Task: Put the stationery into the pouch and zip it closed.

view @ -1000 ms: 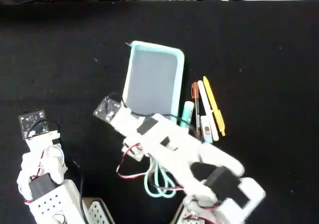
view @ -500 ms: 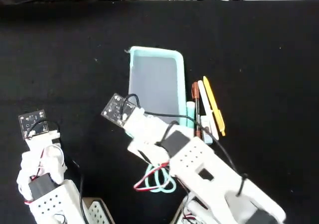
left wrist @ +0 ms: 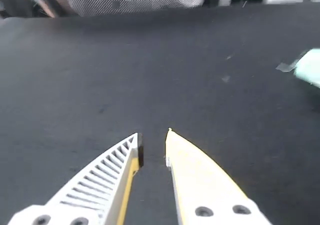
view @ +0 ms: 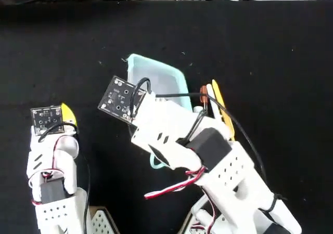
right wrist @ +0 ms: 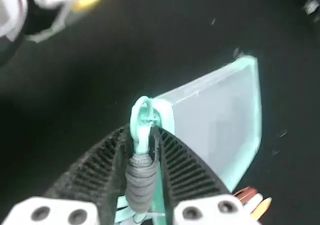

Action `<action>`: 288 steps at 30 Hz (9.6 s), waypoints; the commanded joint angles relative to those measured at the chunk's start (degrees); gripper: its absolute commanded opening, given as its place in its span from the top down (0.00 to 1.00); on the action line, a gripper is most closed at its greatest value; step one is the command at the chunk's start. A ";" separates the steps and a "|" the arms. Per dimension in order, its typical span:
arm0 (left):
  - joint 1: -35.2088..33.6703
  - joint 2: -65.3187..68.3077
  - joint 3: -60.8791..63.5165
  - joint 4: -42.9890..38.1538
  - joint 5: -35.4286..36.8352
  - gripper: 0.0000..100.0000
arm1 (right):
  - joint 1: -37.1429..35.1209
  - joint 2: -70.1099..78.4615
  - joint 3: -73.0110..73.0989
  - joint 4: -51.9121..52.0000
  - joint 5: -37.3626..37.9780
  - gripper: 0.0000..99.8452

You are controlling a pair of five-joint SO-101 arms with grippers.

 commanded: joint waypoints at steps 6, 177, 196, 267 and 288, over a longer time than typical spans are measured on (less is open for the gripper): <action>1.98 0.00 -2.77 1.93 7.56 0.88 | 0.35 11.30 -18.24 -2.11 3.16 0.99; 29.23 37.10 -88.75 66.29 18.46 0.80 | -1.76 -7.60 -8.13 -9.05 14.68 0.99; 29.23 37.19 -87.43 66.29 18.46 0.80 | 2.73 -7.60 -7.96 -11.08 14.42 0.99; 28.53 47.21 -91.82 66.37 20.57 0.78 | 1.67 -8.04 -7.96 -11.96 11.60 0.99; 22.37 49.67 -89.10 66.29 14.68 0.77 | 4.04 -7.87 -6.81 -14.24 11.52 0.99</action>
